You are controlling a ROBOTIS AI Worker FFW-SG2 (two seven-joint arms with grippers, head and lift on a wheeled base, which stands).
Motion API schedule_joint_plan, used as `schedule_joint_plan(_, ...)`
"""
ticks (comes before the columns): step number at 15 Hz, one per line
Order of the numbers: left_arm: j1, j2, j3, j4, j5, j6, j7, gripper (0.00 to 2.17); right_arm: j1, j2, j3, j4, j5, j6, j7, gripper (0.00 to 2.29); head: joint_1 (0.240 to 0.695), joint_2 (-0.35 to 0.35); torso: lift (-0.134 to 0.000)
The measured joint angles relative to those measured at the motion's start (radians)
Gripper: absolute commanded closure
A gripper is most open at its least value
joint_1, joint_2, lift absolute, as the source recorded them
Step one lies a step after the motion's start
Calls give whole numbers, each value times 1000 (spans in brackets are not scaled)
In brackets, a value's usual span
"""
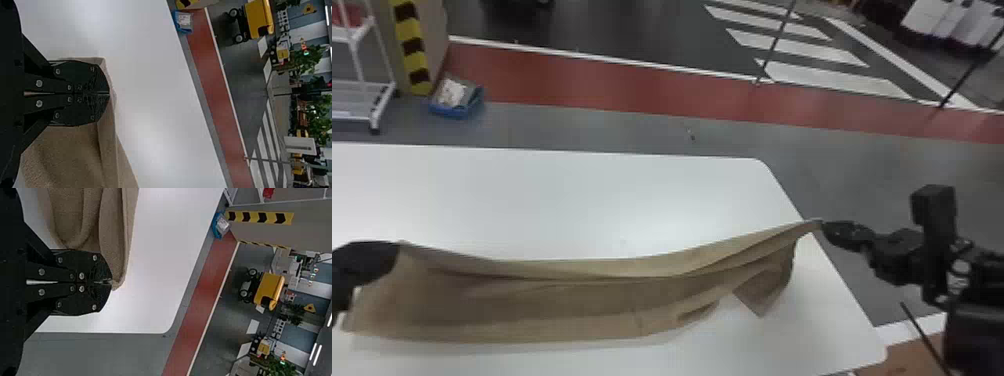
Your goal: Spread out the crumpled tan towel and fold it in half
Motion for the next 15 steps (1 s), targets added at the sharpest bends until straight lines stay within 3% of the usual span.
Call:
schedule_joint_plan(4,-136,10,63,-13,51,48,-2,1727,-35,-107,55,-74,-8,145,-29,1214,695,-318,-120)
schedule_joint_plan(7,-315,26,64,160,81,47,13,1730,-138,-174,161,-25,-17,251,-119,1214,654,-296,-120)
schedule_joint_plan(9,-465,27,62,325,107,28,19,1733,-247,-194,253,60,-9,281,-165,1214,621,-277,-120)
schedule_joint_plan(11,-603,24,60,487,121,-12,33,1730,-378,-206,351,174,7,291,-209,1214,557,-250,-120)
schedule_joint_plan(15,-794,6,54,749,124,-169,86,1730,-670,-202,531,413,53,266,-265,1214,479,-224,-120)
